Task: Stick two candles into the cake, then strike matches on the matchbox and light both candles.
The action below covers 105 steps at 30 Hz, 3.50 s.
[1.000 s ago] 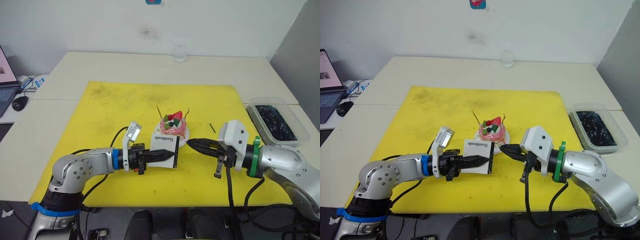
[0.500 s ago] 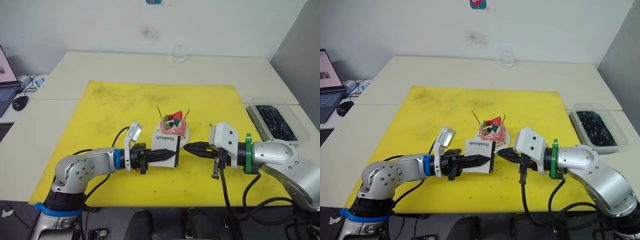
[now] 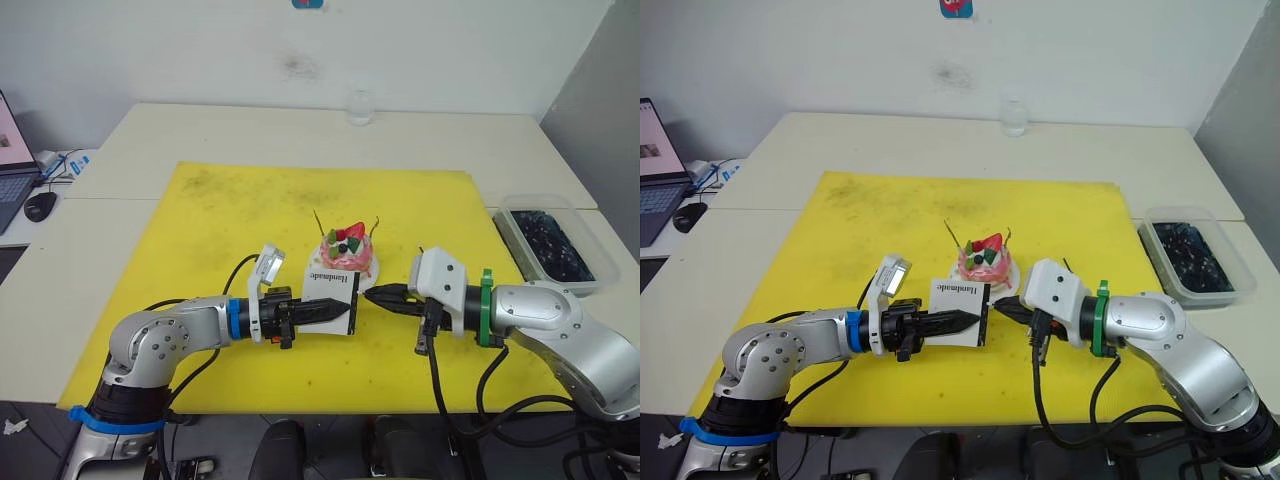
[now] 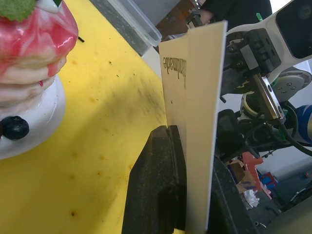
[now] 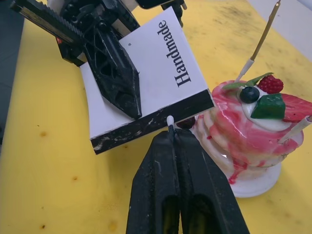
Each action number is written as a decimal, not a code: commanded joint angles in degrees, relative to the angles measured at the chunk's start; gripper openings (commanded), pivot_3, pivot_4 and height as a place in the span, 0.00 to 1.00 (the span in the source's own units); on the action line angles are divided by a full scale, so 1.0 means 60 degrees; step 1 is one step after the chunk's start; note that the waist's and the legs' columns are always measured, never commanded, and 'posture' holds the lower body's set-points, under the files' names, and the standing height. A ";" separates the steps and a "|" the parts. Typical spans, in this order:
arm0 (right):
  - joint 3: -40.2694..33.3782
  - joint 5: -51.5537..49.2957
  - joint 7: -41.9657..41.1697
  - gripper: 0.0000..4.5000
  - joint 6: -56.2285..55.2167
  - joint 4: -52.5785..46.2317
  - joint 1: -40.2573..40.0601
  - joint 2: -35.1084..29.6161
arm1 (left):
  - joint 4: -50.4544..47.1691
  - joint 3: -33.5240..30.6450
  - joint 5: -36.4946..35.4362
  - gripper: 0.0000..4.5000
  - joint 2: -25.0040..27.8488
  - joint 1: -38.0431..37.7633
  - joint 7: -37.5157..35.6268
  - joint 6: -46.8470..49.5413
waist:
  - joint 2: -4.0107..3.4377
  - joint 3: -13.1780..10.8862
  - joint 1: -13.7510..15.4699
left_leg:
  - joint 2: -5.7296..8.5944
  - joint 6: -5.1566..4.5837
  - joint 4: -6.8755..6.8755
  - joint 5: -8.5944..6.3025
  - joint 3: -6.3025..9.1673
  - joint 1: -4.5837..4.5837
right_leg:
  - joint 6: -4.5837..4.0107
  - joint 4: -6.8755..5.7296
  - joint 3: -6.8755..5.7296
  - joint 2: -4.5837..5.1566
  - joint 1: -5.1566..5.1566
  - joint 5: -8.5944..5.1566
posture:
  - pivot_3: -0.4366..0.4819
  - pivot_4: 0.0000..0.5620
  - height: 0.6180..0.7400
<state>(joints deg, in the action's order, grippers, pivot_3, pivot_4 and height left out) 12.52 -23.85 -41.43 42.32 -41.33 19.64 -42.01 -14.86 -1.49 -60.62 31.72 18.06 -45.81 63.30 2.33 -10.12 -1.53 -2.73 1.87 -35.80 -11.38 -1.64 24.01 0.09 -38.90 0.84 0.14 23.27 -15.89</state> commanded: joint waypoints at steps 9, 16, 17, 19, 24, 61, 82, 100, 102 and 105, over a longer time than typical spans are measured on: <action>0.0162 0.0262 -0.0051 0.01 -0.0228 -0.0008 0.0170 0.0174 | -0.0253 0.0090 0.0077 0.00 0.0028 0.0058 -0.0444 -0.0121 | 0.0000 0.0000 0.0000 | 0.0001 0.0000 -0.0001 0.0000 0.0000 0.0000 | 0.0000 -0.0001 0.0000 0.0000 0.0000 0.0000 | 0.48 0.27 1.00; 0.0343 0.0383 -0.0109 0.01 -0.0205 0.0011 0.0229 0.0295 | -0.0316 0.0454 0.0329 0.00 0.0086 0.0084 -0.0874 -0.0123 | 0.0000 0.0000 -0.0001 | 0.0001 0.0000 -0.0002 0.0000 -0.0001 -0.0001 | 0.0000 -0.0002 0.0000 -0.0001 0.0000 0.0000 | 0.48 0.27 1.00; 0.0362 0.0392 -0.0109 0.01 -0.0212 0.0023 0.0254 0.0333 | -0.0305 0.0533 0.0361 0.00 0.0105 0.0097 -0.0965 -0.0109 | 0.0000 0.0000 -0.0001 | 0.0000 0.0000 -0.0001 0.0000 0.0000 -0.0001 | 0.0000 -0.0002 0.0000 -0.0001 0.0000 0.0000 | 0.48 0.27 1.00; 0.0382 0.0410 -0.0114 0.01 -0.0253 0.0072 0.0319 0.0425 | -0.0211 0.0644 0.0399 0.00 0.0073 0.0170 -0.1109 -0.0052 | 0.0000 0.0000 0.0000 | 0.0001 0.0000 -0.0002 0.0000 0.0000 0.0000 | 0.0000 -0.0003 -0.0001 -0.0001 0.0000 0.0000 | 0.48 0.27 1.00; -0.0165 0.0983 0.0717 0.01 -0.0745 0.0500 0.0539 0.1040 | -0.0253 0.0840 0.0405 0.00 0.0162 0.0089 -0.1419 0.0117 | 0.0000 0.0000 -0.0009 | 0.0001 0.0000 -0.0007 0.0000 0.0000 -0.0002 | 0.0001 -0.0007 0.0000 -0.0004 0.0000 0.0001 | 0.48 0.27 1.00; 0.1559 0.3777 0.1888 0.01 -0.1891 0.2923 0.3146 0.3344 | -0.1081 -0.0807 -0.0445 0.00 0.0969 -0.1478 -0.0167 0.0206 | -0.0001 0.0000 -0.0004 | -0.0007 -0.0002 -0.0008 0.0000 -0.0011 -0.0001 | 0.0007 -0.0015 0.0008 0.0006 0.0006 0.0004 | 0.48 0.27 1.00; 0.1639 0.4421 0.1442 0.01 -0.1910 0.3058 0.2993 0.3462 | -0.1089 -0.0712 -0.0427 0.00 0.0857 -0.1436 -0.0081 0.0065 | -0.0001 0.0000 -0.0005 | -0.0009 -0.0002 -0.0006 0.0000 -0.0007 -0.0002 | 0.0007 -0.0015 0.0004 0.0006 0.0006 0.0003 | 0.48 0.27 1.00; 0.1521 0.4484 0.1440 0.01 -0.1749 0.2940 0.2835 0.3655 | -0.1038 -0.0604 -0.0438 0.00 0.0803 -0.1361 -0.0034 0.0033 | -0.0001 0.0000 -0.0004 | -0.0009 -0.0002 -0.0007 0.0000 -0.0008 -0.0002 | 0.0007 -0.0015 0.0004 0.0006 0.0005 0.0003 | 0.48 0.27 1.00; 0.1495 0.4462 0.1469 0.01 -0.1687 0.2918 0.2847 0.3715 | -0.1043 -0.0596 -0.0435 0.00 0.0802 -0.1367 -0.0041 0.0035 | -0.0001 0.0000 -0.0005 | -0.0009 -0.0002 -0.0006 0.0000 -0.0007 -0.0002 | 0.0007 -0.0015 0.0003 0.0006 0.0006 0.0003 | 0.48 0.27 1.00; 0.1473 0.4475 0.1459 0.01 -0.1640 0.2927 0.2889 0.3760 | -0.1040 -0.0582 -0.0422 0.00 0.0801 -0.1370 -0.0054 0.0029 | -0.0001 0.0000 -0.0004 | -0.0010 -0.0002 -0.0006 0.0000 -0.0005 -0.0002 | 0.0007 -0.0015 0.0002 0.0006 0.0005 0.0003 | 0.48 0.27 1.00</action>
<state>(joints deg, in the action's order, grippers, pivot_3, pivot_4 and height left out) 22.68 3.26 -32.69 32.57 -21.54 36.57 -19.80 -19.99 -4.70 -62.75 36.66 9.34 -45.69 64.32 2.32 -10.12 -1.56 -2.79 1.86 -35.84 -11.38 -1.68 24.00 0.13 -39.00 0.85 0.18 23.30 -15.87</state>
